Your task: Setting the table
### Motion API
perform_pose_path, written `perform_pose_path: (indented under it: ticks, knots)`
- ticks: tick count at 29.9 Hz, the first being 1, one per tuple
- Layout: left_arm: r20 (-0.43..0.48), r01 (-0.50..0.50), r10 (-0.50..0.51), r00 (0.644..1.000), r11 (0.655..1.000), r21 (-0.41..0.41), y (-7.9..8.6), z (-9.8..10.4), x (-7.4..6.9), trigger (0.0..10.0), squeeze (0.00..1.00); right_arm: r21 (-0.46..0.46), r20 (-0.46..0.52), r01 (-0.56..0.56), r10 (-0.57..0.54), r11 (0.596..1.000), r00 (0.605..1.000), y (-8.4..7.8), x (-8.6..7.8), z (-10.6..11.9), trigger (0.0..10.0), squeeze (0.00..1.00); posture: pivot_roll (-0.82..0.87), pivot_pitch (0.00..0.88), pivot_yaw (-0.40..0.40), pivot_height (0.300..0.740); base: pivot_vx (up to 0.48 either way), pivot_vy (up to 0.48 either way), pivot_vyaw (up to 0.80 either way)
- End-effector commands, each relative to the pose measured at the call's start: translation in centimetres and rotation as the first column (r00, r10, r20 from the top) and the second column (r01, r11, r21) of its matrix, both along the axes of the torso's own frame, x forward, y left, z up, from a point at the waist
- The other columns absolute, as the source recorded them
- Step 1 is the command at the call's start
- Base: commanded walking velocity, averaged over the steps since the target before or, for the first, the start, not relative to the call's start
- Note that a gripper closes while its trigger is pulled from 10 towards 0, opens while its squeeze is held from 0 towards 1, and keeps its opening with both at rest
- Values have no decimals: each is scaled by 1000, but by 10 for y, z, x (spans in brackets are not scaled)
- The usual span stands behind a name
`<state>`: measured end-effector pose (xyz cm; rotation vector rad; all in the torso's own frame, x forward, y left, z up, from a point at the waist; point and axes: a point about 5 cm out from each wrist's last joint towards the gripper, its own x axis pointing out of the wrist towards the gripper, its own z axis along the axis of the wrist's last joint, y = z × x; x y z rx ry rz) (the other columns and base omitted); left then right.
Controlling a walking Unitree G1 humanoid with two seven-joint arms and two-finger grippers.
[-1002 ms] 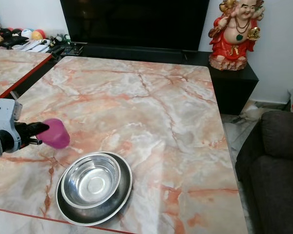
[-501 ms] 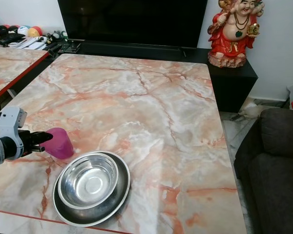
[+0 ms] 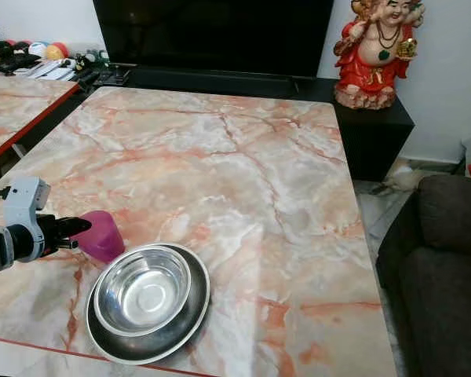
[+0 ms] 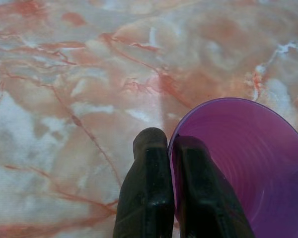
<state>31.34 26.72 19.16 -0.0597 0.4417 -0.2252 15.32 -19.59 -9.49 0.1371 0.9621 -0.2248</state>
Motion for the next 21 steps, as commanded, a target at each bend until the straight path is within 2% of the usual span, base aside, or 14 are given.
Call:
perform_pose_path:
  ticks: [1,10,12,13,14,15,21]
  knots:
    - [-6,4,-4,1000,1000,-6,-3,-1,-2,10000,278,6,-26,5,-5,1000,1000,1,-6,-3,10000,0,33,100,16,740,0,0,0]
    - [1,1,-1,1000,1000,-8,-3,0,-1,10000,302,8,-25,7,-7,1000,1000,2,-6,-3,10000,0,33,107,19,740,0,0,0]
    - [12,-1,1,1000,1000,-2,-3,3,-1,10000,380,8,-25,8,-8,1000,1000,2,-6,-3,10000,0,33,107,19,740,0,0,0]
    - [14,-1,1,1000,1000,-2,-3,3,-1,10000,463,8,-25,7,-7,1000,1000,2,-6,-3,10000,0,33,107,19,740,0,0,0]
    - [16,-1,1,1000,1000,0,-3,4,-1,10000,463,8,-25,7,-7,1000,1000,2,-6,-3,10000,0,33,107,19,740,0,0,0]
    - [18,-1,1,1000,1000,2,-3,5,-1,10000,541,9,-25,7,-7,1000,1000,2,-6,-3,10000,0,35,110,20,740,0,0,0]
    - [25,4,-5,1000,1000,11,-3,8,-1,10000,522,10,-26,6,-5,1000,1000,2,-6,-3,10000,0,36,112,22,740,0,0,0]
